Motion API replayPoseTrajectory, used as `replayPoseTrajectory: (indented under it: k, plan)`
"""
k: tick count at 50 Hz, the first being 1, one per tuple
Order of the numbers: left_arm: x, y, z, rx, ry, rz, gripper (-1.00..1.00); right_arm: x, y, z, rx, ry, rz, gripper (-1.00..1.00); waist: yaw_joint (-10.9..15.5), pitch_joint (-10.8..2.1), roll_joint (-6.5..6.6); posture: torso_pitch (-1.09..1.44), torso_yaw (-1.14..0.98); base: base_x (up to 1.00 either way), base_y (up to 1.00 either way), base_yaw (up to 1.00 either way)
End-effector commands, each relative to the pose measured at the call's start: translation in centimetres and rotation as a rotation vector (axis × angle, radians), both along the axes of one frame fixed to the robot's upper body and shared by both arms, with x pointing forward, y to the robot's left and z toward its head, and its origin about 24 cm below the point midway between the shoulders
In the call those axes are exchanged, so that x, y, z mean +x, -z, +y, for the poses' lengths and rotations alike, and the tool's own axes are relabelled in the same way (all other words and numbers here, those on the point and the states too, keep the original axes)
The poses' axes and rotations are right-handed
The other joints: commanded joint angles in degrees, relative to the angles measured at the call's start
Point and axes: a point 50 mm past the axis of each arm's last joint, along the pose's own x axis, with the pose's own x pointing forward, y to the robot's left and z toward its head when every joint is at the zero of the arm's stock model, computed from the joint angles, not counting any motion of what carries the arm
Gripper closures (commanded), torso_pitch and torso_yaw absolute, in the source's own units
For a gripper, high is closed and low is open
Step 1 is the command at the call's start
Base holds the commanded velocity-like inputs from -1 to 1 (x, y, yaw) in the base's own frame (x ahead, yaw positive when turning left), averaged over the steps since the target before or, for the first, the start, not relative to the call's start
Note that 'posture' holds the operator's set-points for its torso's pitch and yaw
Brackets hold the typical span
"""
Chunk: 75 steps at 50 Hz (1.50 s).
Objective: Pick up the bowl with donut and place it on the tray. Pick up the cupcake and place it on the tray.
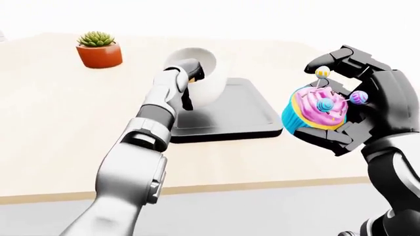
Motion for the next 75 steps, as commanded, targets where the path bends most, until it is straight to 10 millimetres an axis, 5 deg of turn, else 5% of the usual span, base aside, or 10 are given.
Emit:
replayPoseTrajectory:
  k: [1,7,9,12,26,32,36,49,75]
  plan:
    - [0.0,-3.5,-0.7,-0.011,0.025,-0.125,1.0,-0.4,-1.2,-0.1,-0.002,0.015,-0.083,1.0,-0.01,-1.23,-0.07,-0.25,0.0,0.0,0.0,0.0]
    - [0.0,-3.3,-0.6,-0.009,0.022,-0.123,0.91,-0.4,-1.1,-0.2,-0.001,0.016,-0.083,1.0,0.0,-1.39,-0.1,-0.25,0.0,0.0,0.0,0.0]
    - [0.0,-3.2,-0.6,-0.006,0.022,-0.125,0.58,-0.4,-1.2,-0.2,0.0,0.016,-0.083,1.0,-0.01,-1.44,-0.09,-0.25,0.0,0.0,0.0,0.0]
    - [0.0,-3.1,-0.7,-0.006,0.027,-0.122,0.42,-0.4,-1.2,-0.3,0.001,0.018,-0.084,1.0,-0.01,-1.5,-0.1,-0.25,0.0,0.0,0.0,0.0]
    - [-0.1,-2.6,-0.9,-0.001,0.036,-0.108,0.4,-0.5,-1.4,-0.5,0.004,0.023,-0.087,1.0,-0.07,-1.58,-0.18,-0.25,0.0,0.0,0.0,0.0]
    - [-0.1,-2.3,-0.9,0.005,0.037,-0.098,-0.22,-0.6,-1.4,-0.6,0.006,0.025,-0.088,1.0,-0.04,-1.6,-0.24,-0.25,0.0,0.0,0.0,0.0]
    - [-0.1,-2.0,-1.0,0.008,0.04,-0.094,-0.35,-0.6,-1.4,-0.6,0.007,0.025,-0.088,1.0,-0.06,-1.58,-0.28,-0.25,0.0,0.0,0.0,0.0]
    - [-0.2,-2.5,-1.3,0.02,0.055,-0.098,-0.39,-0.6,-1.6,-0.7,0.01,0.028,-0.092,1.0,0.02,-1.57,-0.42,-0.25,0.0,0.0,0.0,0.0]
    - [-2.5,-8.3,-1.8,-0.022,0.121,-0.215,-0.46,-0.9,-2.4,-0.9,0.007,0.029,-0.104,1.0,0.16,-0.53,-0.52,-0.25,0.0,0.0,0.0,0.0]
